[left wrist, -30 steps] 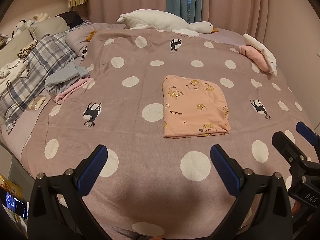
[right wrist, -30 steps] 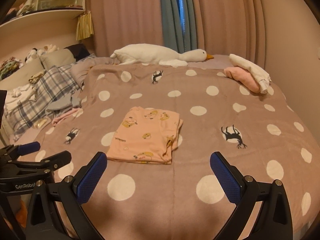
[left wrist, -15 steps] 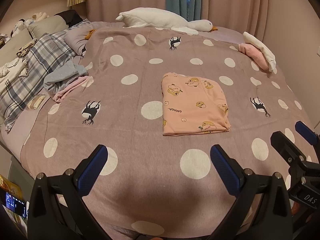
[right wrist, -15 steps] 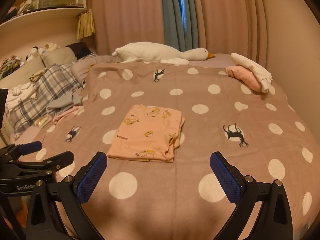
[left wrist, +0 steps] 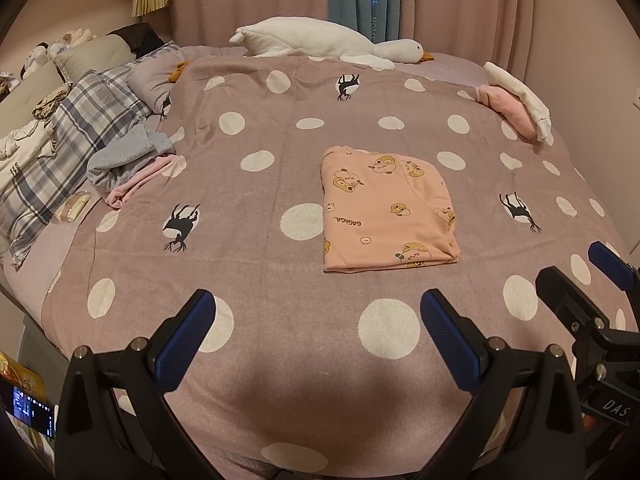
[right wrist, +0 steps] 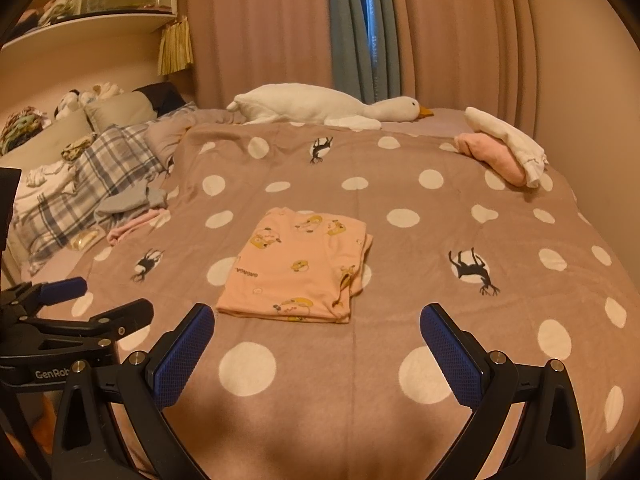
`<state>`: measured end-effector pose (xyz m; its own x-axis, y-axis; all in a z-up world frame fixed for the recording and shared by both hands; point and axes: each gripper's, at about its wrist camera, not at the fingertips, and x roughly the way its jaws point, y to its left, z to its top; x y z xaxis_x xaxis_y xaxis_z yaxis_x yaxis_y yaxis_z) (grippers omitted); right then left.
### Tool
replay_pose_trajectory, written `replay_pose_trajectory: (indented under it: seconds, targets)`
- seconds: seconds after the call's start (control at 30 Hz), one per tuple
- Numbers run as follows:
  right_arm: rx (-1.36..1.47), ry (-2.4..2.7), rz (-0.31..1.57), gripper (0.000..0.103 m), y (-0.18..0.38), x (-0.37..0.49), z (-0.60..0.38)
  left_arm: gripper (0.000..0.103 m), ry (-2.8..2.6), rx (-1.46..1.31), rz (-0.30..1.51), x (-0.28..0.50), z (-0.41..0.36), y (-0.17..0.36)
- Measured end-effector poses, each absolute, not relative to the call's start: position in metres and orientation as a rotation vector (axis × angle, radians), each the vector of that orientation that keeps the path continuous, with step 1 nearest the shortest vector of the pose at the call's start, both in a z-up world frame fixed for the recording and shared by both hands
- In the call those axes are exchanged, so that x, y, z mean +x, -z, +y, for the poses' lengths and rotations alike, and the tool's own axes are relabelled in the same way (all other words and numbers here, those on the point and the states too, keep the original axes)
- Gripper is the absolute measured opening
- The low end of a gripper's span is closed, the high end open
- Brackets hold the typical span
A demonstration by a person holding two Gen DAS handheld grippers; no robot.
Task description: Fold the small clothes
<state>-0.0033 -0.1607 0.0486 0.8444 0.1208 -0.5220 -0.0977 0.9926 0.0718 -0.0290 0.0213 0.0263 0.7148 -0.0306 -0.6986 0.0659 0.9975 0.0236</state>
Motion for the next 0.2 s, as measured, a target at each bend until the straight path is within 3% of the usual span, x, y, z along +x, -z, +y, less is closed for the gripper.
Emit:
replay_pose_trajectory:
  seconds: [0.2]
  targets:
    - [0.048,-0.116,0.555,0.102,-0.0488,-0.0028,-0.1621,0.103,0.059,0.053,0.777,-0.0272,0.0188,-0.0269]
